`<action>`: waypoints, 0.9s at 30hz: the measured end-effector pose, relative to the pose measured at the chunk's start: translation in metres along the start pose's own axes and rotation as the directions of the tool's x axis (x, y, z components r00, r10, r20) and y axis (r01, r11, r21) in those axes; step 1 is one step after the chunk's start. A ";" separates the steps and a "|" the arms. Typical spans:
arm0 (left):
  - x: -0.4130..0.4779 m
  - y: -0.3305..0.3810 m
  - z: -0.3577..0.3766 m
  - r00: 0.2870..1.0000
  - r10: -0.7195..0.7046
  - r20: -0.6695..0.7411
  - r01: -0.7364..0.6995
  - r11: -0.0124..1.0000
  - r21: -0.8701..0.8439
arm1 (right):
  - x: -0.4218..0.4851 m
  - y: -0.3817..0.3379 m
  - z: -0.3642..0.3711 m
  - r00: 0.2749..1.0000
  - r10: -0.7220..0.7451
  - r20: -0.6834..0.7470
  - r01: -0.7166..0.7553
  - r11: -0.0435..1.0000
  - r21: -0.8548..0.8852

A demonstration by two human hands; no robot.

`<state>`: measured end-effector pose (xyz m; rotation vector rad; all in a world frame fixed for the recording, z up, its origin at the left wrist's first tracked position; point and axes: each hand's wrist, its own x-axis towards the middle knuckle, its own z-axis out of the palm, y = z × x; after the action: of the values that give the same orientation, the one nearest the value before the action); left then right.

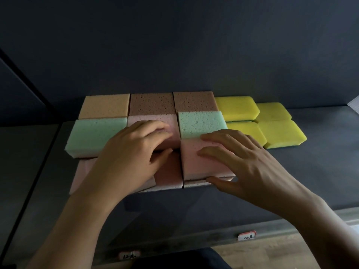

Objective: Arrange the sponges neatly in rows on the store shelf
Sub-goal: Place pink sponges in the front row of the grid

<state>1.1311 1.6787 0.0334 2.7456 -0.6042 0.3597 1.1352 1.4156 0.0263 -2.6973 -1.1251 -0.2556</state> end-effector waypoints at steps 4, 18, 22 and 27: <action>0.000 0.000 0.000 1.000 -0.004 0.001 0.004 1.000 -0.004 | -0.003 -0.001 -0.002 1.000 0.008 -0.009 -0.008 1.000 0.011; 0.001 0.000 0.000 1.000 -0.005 0.011 0.005 1.000 0.007 | -0.005 -0.002 0.005 1.000 0.021 -0.020 -0.022 1.000 -0.018; 0.001 0.000 0.000 1.000 -0.013 0.012 0.013 1.000 0.000 | -0.003 -0.003 0.007 1.000 0.012 -0.021 -0.013 1.000 -0.014; 0.001 0.002 -0.001 0.999 -0.019 0.025 0.019 1.000 0.006 | -0.002 -0.002 0.005 1.000 0.009 -0.023 -0.009 1.000 0.002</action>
<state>1.1312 1.6771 0.0350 2.7629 -0.5833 0.3232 1.1323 1.4169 0.0209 -2.6899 -1.1062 -0.2825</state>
